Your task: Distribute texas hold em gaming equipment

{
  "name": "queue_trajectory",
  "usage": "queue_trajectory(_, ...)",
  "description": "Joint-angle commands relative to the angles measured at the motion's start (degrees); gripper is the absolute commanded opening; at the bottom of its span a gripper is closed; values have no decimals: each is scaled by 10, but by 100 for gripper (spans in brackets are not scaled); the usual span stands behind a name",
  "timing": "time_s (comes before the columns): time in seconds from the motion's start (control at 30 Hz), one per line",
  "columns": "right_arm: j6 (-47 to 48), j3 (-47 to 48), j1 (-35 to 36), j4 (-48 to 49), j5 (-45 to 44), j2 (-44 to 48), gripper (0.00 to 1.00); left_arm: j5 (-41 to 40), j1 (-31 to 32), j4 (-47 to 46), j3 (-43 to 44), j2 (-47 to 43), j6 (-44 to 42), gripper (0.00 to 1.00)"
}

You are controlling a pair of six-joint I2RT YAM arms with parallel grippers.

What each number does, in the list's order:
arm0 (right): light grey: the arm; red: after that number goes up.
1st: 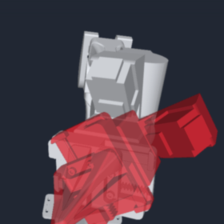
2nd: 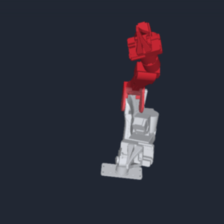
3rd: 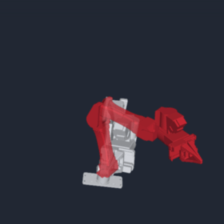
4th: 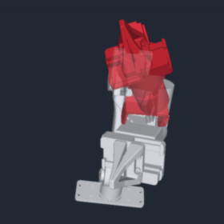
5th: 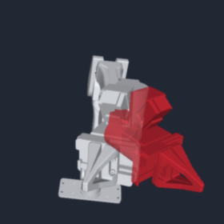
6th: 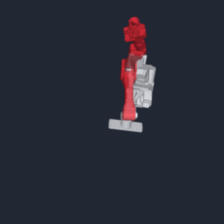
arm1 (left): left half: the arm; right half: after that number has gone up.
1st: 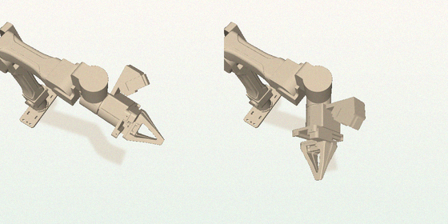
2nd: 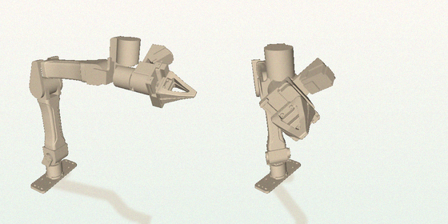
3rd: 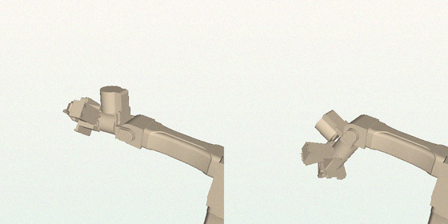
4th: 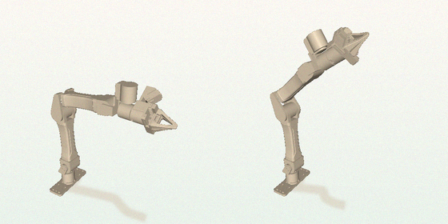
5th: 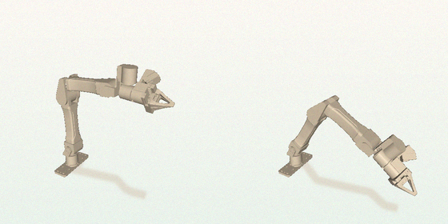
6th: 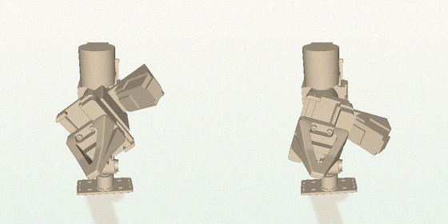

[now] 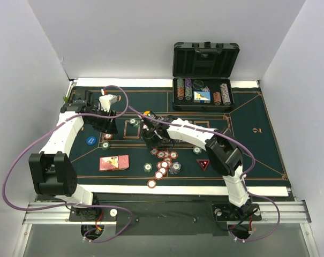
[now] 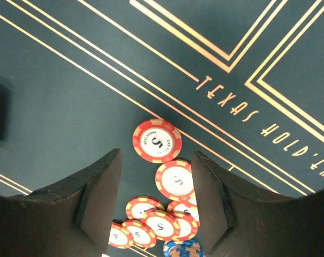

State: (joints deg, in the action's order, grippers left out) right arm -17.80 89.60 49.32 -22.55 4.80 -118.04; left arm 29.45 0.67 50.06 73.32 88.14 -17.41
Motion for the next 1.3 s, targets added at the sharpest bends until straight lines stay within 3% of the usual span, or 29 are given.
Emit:
queue_trajectory(0.0, 22, -18, 10, -23, -21, -13, 50, 25, -4, 1, 0, -29, 8, 59)
queue_trajectory(0.23, 27, -50, 17, -31, -46, -7, 47, 20, -4, -2, -4, -34, 10, 59)
queue_trajectory(0.4, 5, -126, 14, -20, -108, 35, 41, 20, -22, -1, 1, -34, 9, 59)
queue_trajectory(0.97, -125, -353, -96, -7, -235, 198, 35, 14, -21, -2, 9, -22, -2, 59)
queue_trajectory(1.27, -112, -266, -74, -18, -226, 236, 37, 12, -22, -1, 7, -23, -7, 59)
